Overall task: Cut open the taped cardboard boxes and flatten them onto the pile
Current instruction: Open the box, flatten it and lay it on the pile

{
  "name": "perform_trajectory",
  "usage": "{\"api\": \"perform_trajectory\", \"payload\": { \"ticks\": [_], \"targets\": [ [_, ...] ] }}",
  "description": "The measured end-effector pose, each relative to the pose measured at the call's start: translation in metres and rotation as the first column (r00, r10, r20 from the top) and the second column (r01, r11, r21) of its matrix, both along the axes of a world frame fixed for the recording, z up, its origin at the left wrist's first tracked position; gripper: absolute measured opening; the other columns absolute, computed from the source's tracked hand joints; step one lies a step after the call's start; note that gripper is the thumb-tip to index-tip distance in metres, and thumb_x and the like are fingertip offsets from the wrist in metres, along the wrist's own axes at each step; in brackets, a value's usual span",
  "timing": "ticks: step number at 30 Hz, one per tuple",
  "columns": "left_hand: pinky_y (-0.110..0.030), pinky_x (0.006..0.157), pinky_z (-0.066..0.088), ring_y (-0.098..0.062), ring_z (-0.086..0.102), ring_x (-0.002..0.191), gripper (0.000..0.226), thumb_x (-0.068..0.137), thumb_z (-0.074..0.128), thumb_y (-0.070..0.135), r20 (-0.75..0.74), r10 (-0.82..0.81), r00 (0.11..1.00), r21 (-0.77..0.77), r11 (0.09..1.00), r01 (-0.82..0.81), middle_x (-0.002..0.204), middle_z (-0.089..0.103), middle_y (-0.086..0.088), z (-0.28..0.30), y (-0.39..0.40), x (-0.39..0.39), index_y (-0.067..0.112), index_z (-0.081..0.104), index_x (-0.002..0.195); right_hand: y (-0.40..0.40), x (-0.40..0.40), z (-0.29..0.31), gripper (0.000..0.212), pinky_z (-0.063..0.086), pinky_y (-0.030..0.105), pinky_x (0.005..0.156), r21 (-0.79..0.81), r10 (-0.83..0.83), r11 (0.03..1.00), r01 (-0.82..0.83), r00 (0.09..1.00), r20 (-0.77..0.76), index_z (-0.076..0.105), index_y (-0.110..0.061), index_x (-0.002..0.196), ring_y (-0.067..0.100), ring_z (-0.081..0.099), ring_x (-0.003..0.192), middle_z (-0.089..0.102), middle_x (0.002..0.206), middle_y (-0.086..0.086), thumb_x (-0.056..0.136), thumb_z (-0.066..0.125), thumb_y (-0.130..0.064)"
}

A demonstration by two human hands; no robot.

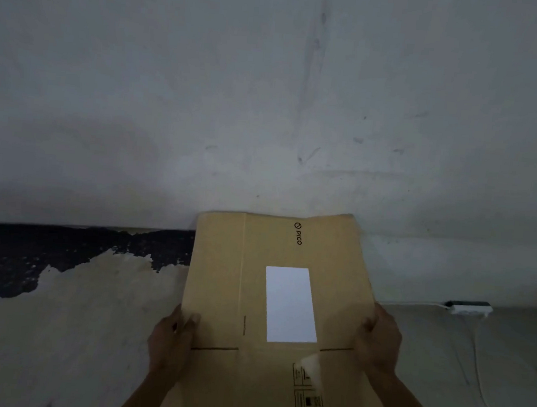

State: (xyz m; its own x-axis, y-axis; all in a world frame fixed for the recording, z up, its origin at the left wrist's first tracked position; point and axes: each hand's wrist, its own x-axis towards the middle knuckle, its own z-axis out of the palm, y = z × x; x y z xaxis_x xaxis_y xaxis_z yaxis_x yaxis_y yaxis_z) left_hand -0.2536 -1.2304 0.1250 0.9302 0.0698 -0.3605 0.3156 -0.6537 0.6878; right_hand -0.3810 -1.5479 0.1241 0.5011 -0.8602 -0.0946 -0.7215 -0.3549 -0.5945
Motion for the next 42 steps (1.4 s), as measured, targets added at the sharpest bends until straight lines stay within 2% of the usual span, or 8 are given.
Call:
{"api": "perform_trajectory", "payload": {
  "ticks": [5, 7, 10, 17, 22, 29, 35, 42],
  "targets": [
    [-0.046, 0.103, 0.043, -0.037, 0.056, 0.119, 0.051, 0.099, 0.058, 0.028, -0.024, -0.038, 0.999, 0.048, 0.998, 0.039, 0.13, 0.061, -0.02, 0.008, -0.015, -0.006, 0.004, 0.048, 0.143, -0.008, -0.002, -0.006, 0.034, 0.044, 0.05, 0.088, -0.02, -0.03, 0.999, 0.027, 0.986, -0.165, 0.061, -0.007, 0.118, 0.042, 0.049, 0.109, 0.054, 0.117, 0.023, 0.084, 0.055, -0.005],
    [-0.048, 0.105, 0.041, -0.038, 0.051, 0.125, 0.058, 0.1, 0.056, 0.029, -0.063, -0.029, 0.998, 0.009, 1.0, 0.029, 0.138, 0.053, -0.021, 0.008, -0.018, -0.007, 0.001, 0.039, 0.148, -0.01, -0.002, -0.002, 0.045, 0.038, 0.05, 0.098, 0.125, -0.059, 0.989, 0.081, 0.983, -0.174, 0.054, -0.018, 0.129, 0.041, 0.047, 0.117, 0.05, 0.132, 0.019, 0.084, 0.055, -0.014],
    [-0.055, 0.1, 0.047, -0.037, 0.054, 0.116, 0.078, 0.088, 0.045, 0.06, -0.074, -0.067, 0.995, -0.012, 0.998, 0.066, 0.134, 0.052, -0.02, -0.009, -0.013, -0.003, 0.006, 0.04, 0.145, -0.014, -0.005, -0.001, 0.067, 0.041, 0.049, 0.098, 0.37, -0.013, 0.928, 0.035, 0.998, -0.061, 0.03, -0.02, 0.151, 0.043, 0.053, 0.119, 0.054, 0.135, 0.02, 0.091, 0.059, -0.033],
    [-0.053, 0.104, 0.038, -0.038, 0.046, 0.128, 0.083, 0.087, 0.046, 0.058, -0.136, -0.149, 0.979, 0.031, 0.987, 0.155, 0.147, 0.041, -0.015, 0.001, -0.028, -0.006, 0.011, 0.022, 0.152, -0.024, -0.004, -0.003, 0.062, 0.047, 0.043, 0.097, 0.309, 0.084, 0.951, -0.028, 0.982, -0.168, 0.049, -0.012, 0.135, 0.038, 0.057, 0.118, 0.06, 0.129, 0.014, 0.086, 0.071, -0.043],
    [-0.058, 0.113, 0.03, -0.04, 0.032, 0.142, 0.097, 0.093, 0.057, 0.052, -0.147, -0.068, 0.987, 0.143, 0.986, 0.089, 0.159, 0.028, -0.017, 0.001, -0.03, 0.001, 0.012, -0.003, 0.158, -0.028, 0.003, 0.003, 0.081, 0.044, 0.049, 0.1, 0.239, 0.137, 0.968, -0.074, 0.956, -0.261, 0.032, -0.012, 0.147, 0.042, 0.048, 0.126, 0.046, 0.139, 0.02, 0.084, 0.072, -0.045],
    [-0.049, 0.114, 0.031, -0.034, 0.03, 0.145, 0.079, 0.097, 0.061, 0.03, 0.035, -0.056, 0.998, 0.043, 0.998, 0.054, 0.161, 0.026, -0.014, 0.023, -0.02, -0.007, 0.009, 0.015, 0.158, -0.006, 0.018, 0.025, 0.072, 0.031, 0.047, 0.114, -0.044, 0.355, 0.923, -0.383, 0.889, -0.289, 0.027, -0.012, 0.15, 0.037, 0.016, 0.145, 0.023, 0.152, 0.02, 0.091, 0.063, -0.03],
    [-0.035, 0.095, 0.049, -0.025, 0.06, 0.114, 0.048, 0.098, 0.06, 0.015, 0.279, -0.015, 0.96, -0.028, 0.999, 0.024, 0.142, 0.053, -0.013, 0.044, 0.024, -0.039, 0.005, 0.048, 0.143, 0.063, 0.028, 0.046, 0.052, 0.046, 0.04, 0.099, 0.009, 0.563, 0.826, -0.563, 0.826, -0.03, 0.046, -0.017, 0.141, 0.023, 0.034, 0.136, 0.041, 0.144, 0.006, 0.092, 0.064, -0.024],
    [-0.014, 0.071, 0.045, -0.017, 0.065, 0.09, 0.029, 0.097, 0.059, 0.007, 0.391, 0.127, 0.911, -0.084, 0.991, -0.102, 0.119, 0.068, -0.013, 0.064, 0.127, -0.077, 0.004, 0.063, 0.126, 0.193, 0.04, 0.061, 0.034, 0.047, 0.033, 0.094, 0.064, 0.793, 0.606, -0.793, 0.608, 0.031, 0.06, -0.019, 0.125, 0.022, 0.054, 0.118, 0.058, 0.127, 0.003, 0.092, 0.062, -0.02]
  ]
}}
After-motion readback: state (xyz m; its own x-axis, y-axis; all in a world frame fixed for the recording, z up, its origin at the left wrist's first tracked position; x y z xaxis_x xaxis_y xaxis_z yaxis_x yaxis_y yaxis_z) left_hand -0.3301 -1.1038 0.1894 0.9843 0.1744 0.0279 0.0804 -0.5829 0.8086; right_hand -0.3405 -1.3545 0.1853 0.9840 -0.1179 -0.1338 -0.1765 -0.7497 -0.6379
